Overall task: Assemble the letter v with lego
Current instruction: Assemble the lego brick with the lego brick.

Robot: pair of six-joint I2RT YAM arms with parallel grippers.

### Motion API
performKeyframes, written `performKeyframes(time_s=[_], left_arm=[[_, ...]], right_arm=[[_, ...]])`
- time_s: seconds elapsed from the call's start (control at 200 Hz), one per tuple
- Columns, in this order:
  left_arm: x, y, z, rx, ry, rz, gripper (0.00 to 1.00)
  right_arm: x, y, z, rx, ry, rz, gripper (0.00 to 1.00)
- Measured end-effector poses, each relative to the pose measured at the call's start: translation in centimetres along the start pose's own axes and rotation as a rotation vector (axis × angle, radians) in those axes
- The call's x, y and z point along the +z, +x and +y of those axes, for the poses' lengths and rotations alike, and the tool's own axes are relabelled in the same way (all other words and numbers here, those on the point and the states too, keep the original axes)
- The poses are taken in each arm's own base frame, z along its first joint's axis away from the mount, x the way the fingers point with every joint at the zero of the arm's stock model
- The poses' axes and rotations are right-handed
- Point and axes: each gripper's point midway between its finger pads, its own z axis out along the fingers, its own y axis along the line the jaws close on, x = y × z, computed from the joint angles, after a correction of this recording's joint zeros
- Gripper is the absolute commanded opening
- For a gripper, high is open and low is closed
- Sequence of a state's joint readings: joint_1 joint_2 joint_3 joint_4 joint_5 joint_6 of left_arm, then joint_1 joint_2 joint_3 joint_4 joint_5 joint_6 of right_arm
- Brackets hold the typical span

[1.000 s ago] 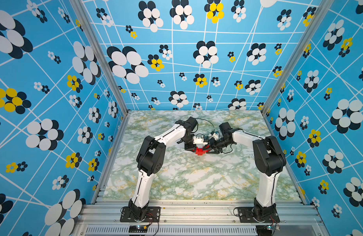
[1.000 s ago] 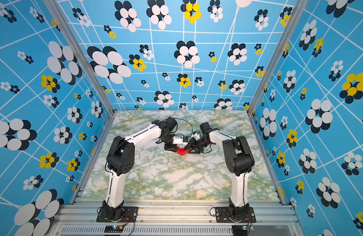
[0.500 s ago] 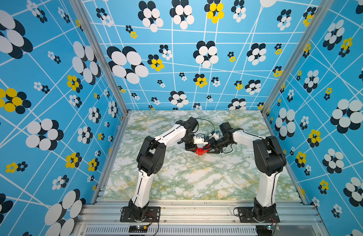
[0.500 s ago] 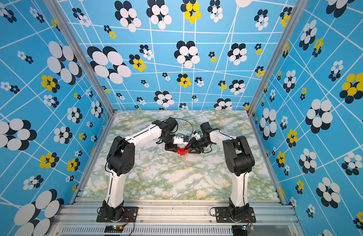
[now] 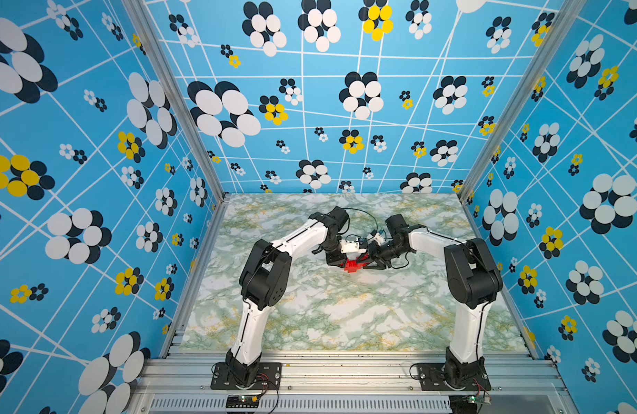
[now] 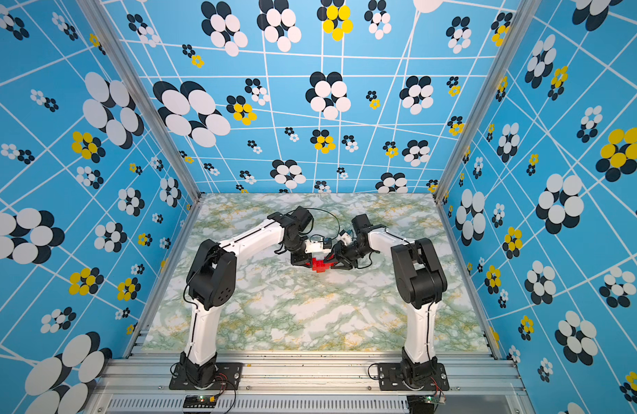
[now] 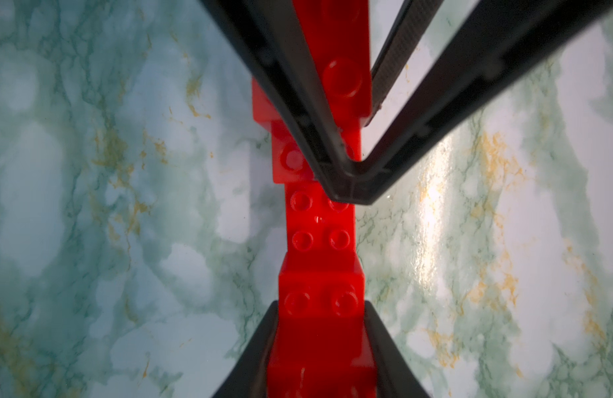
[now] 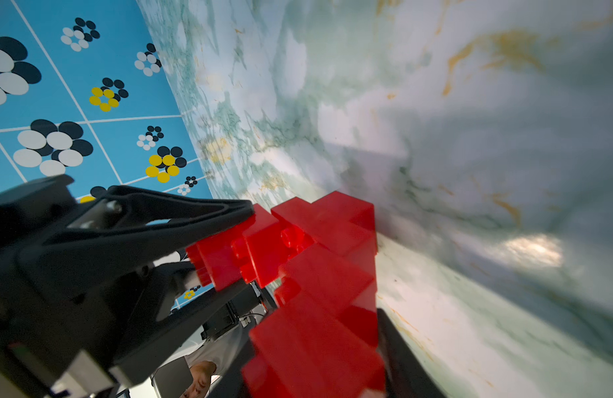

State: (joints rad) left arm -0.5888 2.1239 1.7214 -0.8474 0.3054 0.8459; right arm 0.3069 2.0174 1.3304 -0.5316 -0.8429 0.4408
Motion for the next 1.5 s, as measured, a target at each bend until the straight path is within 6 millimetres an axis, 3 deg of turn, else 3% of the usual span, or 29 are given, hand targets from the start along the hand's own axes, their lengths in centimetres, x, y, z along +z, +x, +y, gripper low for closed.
performKeyframes(time_s=[1.504], left_arm=[[-0.3,0.03,0.24,-0.018,-0.05,-0.022,0.1]], right_arm=[[-0.04,0.22,-0.73,0.002,0.034,0.003,0.44]])
